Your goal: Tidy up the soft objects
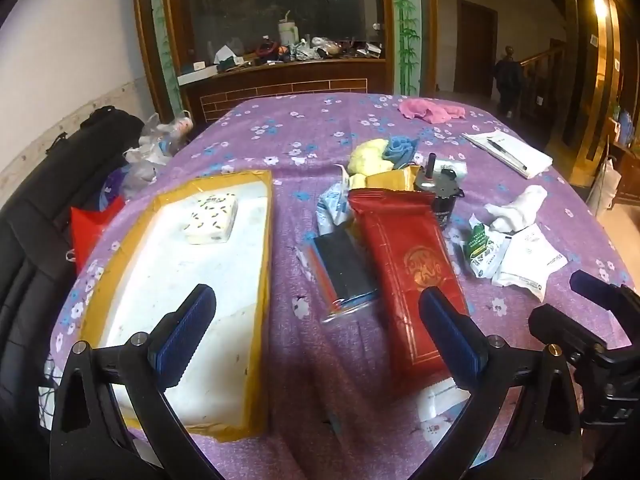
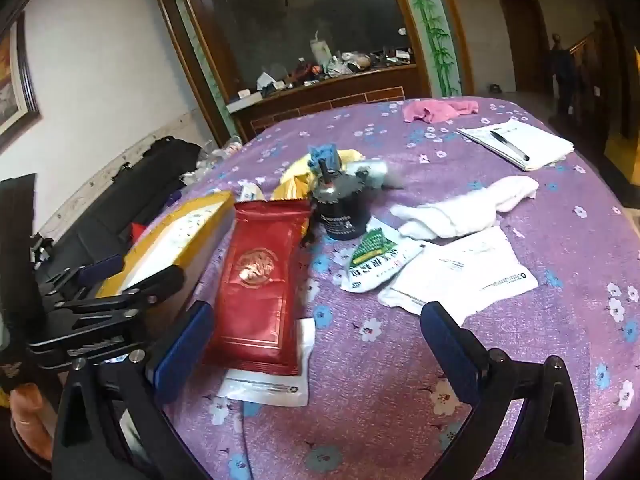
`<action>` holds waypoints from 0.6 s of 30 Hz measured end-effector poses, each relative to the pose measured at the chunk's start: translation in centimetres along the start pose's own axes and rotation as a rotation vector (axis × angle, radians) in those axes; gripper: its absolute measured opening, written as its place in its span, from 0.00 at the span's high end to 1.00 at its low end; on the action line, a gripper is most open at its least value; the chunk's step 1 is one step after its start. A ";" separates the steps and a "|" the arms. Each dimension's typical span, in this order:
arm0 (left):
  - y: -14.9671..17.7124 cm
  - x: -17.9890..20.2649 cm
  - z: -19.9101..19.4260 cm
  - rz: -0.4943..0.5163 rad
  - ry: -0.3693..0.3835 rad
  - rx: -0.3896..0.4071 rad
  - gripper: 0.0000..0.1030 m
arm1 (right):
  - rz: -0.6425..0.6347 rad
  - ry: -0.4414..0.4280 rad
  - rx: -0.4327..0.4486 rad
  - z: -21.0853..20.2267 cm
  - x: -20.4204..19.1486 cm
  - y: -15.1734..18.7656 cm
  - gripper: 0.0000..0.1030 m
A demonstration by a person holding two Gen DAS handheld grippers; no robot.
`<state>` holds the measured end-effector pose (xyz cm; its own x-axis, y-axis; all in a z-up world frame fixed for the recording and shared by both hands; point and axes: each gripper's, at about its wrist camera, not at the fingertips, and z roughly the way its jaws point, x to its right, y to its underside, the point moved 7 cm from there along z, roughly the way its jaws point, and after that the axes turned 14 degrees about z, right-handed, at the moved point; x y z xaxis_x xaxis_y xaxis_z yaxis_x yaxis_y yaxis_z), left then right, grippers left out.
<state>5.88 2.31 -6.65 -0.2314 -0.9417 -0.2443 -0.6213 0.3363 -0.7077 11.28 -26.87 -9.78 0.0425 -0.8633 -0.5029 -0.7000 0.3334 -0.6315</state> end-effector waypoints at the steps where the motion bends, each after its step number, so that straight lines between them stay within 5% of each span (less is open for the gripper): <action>1: 0.1 -0.1 0.0 -0.003 -0.005 -0.005 0.01 | -0.010 0.017 -0.004 0.0 -0.1 0.2 0.00; 12: 0.9 1.1 -0.4 -0.036 0.087 -0.033 0.01 | -0.034 0.051 -0.041 0.0 -1.9 2.7 0.00; 18: 0.6 2.7 -0.1 -0.113 0.277 -0.068 0.01 | 0.005 0.021 -0.039 -0.4 -1.0 2.8 0.00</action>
<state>4.78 -0.02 -7.65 -0.3475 -0.9372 0.0302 -0.7014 0.2384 -0.6717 8.98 -25.25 -10.86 0.0238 -0.8696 -0.4931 -0.7272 0.3234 -0.6054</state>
